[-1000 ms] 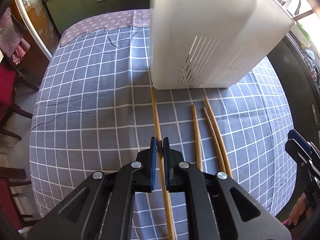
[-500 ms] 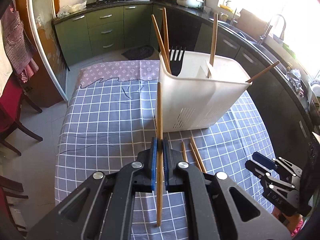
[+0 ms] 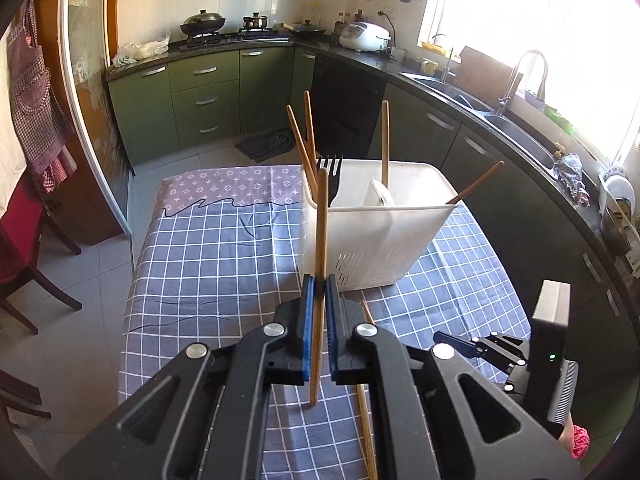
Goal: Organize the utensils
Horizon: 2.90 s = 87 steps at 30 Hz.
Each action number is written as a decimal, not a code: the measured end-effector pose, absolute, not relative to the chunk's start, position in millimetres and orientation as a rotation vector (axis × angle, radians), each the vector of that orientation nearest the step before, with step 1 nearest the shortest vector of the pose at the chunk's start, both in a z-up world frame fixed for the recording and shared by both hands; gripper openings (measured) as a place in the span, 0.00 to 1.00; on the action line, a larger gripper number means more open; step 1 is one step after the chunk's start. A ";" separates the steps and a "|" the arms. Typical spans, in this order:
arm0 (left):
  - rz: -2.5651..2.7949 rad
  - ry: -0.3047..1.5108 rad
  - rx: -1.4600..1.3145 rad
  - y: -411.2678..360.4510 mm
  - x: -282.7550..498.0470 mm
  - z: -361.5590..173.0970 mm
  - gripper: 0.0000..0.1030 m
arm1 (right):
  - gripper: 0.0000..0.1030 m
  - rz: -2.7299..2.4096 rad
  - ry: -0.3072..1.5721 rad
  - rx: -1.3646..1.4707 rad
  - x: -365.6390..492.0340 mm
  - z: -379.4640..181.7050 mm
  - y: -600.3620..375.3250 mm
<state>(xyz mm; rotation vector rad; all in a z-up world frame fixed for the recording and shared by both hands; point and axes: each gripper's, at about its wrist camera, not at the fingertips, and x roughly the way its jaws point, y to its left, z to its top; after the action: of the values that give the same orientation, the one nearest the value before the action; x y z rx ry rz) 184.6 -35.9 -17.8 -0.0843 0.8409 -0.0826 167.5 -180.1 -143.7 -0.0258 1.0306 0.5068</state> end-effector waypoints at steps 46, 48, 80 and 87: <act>0.033 1.181 -0.238 0.6 292.7 -155.4 0.06 | 0.33 0.438 1.093 -0.208 185.5 -172.0 -143.0; 0.034 1.186 -0.240 0.3 294.3 -159.3 0.06 | 0.33 0.439 1.093 -0.207 185.8 -171.4 -143.3; 0.034 1.284 -0.075 -8.6 247.1 -159.0 0.20 | 0.38 0.450 1.097 -0.212 186.7 -178.2 -136.4; 0.044 1.297 -0.022 -10.4 253.9 -163.1 0.07 | 0.37 0.440 1.092 -0.206 186.8 -178.3 -135.8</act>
<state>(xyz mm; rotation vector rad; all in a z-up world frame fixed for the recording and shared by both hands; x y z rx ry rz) 253.9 -10.4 -163.1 -0.0219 1.2968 0.0441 186.8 -135.8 -178.3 -0.2063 1.0924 0.4397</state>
